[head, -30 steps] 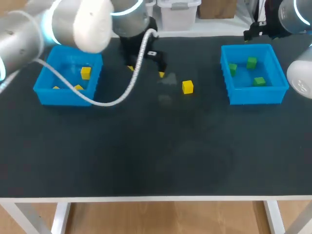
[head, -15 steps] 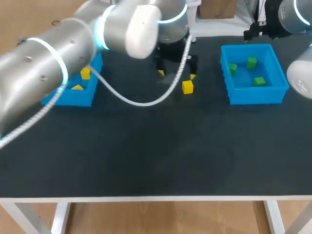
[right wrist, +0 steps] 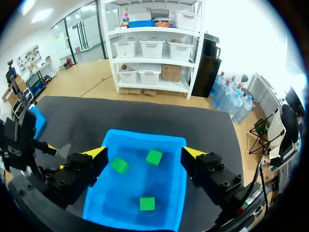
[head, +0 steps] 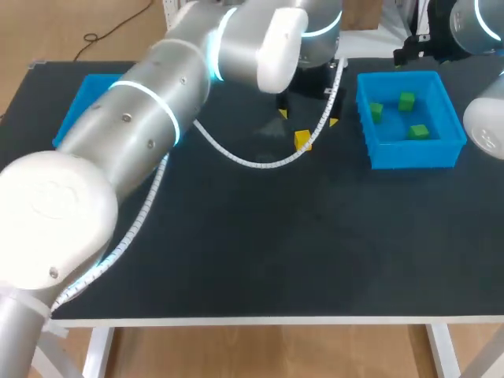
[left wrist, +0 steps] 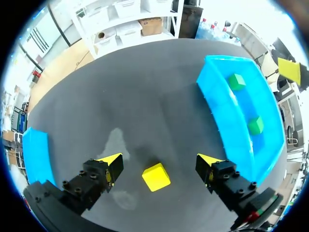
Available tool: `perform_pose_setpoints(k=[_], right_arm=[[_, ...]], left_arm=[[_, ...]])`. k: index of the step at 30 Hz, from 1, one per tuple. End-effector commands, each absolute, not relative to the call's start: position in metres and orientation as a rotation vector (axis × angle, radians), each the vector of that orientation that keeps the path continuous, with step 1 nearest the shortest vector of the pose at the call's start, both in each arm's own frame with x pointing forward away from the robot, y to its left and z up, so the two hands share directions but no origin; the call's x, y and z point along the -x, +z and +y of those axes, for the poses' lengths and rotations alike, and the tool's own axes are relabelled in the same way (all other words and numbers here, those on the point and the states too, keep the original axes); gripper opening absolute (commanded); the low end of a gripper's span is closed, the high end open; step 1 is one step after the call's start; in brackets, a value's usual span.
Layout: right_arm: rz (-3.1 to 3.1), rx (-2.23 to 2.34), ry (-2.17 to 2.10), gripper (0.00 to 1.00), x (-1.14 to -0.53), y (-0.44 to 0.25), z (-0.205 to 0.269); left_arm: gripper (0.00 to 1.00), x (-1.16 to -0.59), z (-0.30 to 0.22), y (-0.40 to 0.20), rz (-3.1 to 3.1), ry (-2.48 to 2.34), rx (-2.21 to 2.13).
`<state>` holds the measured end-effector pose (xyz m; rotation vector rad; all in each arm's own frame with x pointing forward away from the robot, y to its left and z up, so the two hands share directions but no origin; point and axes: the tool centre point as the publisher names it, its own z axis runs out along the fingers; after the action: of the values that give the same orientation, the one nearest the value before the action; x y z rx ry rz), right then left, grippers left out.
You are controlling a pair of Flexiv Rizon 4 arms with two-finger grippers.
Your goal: Put the green cubes in the right bin and the yellow cubes in the left bin.
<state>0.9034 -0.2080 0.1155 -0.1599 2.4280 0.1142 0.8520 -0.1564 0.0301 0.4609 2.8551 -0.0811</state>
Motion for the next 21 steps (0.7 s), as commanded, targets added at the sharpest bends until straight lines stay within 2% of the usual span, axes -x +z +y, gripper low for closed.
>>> perform_pose_setpoints(k=[1,13,21], right_arm=[[2.424,0.159,0.112,1.00,-0.901,0.116,-0.208],[2.424,0.159,0.112,1.00,-0.901,0.116,-0.208],[2.424,0.159,0.112,1.00,-0.901,0.116,-0.208]], left_arm=[[1.00,-0.864,-0.164,0.027,3.067,-0.021,-0.509],[1.00,-0.849,-0.160,0.025,3.017,0.032,-0.789],[1.00,-0.840,-0.137,0.018,2.919,0.100,-1.158]])
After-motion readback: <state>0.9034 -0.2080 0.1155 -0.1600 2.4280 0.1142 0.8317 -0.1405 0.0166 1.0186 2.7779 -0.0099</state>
